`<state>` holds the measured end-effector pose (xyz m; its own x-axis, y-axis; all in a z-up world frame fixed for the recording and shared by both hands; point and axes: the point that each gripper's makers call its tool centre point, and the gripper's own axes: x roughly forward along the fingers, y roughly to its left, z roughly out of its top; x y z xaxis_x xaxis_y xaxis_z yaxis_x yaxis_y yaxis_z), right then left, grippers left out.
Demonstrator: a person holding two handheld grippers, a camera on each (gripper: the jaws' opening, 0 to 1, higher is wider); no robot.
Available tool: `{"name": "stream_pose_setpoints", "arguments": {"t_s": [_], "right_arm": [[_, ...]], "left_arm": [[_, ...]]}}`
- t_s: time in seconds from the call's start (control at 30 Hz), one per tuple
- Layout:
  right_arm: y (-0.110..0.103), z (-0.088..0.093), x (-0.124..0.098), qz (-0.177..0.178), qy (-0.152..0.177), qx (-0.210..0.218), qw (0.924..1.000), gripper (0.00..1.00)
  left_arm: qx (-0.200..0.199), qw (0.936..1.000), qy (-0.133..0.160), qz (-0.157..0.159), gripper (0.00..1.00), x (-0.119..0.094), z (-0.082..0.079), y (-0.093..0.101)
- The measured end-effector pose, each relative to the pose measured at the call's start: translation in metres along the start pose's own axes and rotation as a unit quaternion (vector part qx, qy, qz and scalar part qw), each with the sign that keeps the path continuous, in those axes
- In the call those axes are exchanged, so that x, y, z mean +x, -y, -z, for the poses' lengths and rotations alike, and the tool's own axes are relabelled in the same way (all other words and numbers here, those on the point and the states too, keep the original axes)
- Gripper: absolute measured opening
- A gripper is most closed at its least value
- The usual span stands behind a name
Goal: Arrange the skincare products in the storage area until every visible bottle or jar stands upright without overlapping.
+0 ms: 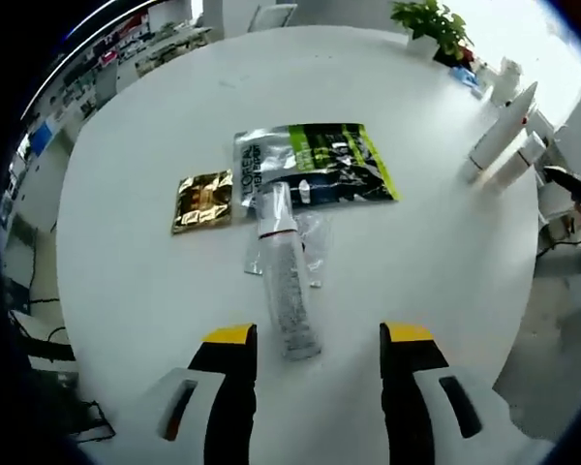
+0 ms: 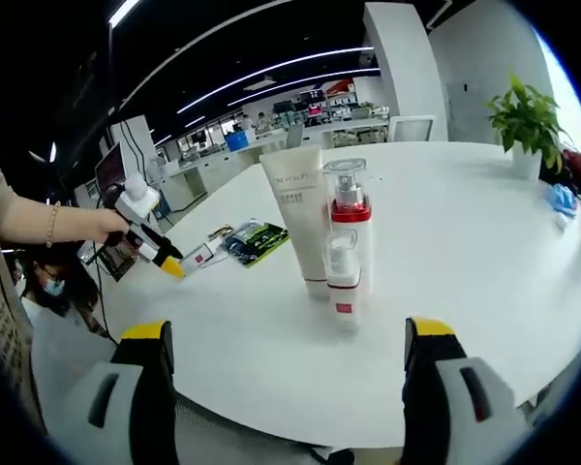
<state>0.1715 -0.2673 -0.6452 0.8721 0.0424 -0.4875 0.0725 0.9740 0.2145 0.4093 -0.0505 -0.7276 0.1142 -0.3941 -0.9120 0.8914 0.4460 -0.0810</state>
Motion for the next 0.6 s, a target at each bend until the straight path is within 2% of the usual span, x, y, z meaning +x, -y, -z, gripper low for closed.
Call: {"name": "stream_pose_setpoints", "arguments": {"t_s": [0.3, 0.43, 0.6], "right_arm": [[0.0, 0.001, 0.0, 0.002, -0.003, -0.003, 1.0, 1.0], [0.001, 0.001, 0.0, 0.003, -0.004, -0.004, 1.0, 1.0], [0.001, 0.002, 0.0, 0.004, -0.006, -0.005, 1.0, 1.0]], "left_arm": [[0.046, 0.9979, -0.046, 0.006, 0.32, 0.009, -0.009, -0.006], [0.056, 0.9963, -0.064, 0.009, 0.31, 0.018, -0.01, -0.012], [0.066, 0.9946, -0.079, 0.009, 0.25, 0.021, -0.007, -0.013]]}}
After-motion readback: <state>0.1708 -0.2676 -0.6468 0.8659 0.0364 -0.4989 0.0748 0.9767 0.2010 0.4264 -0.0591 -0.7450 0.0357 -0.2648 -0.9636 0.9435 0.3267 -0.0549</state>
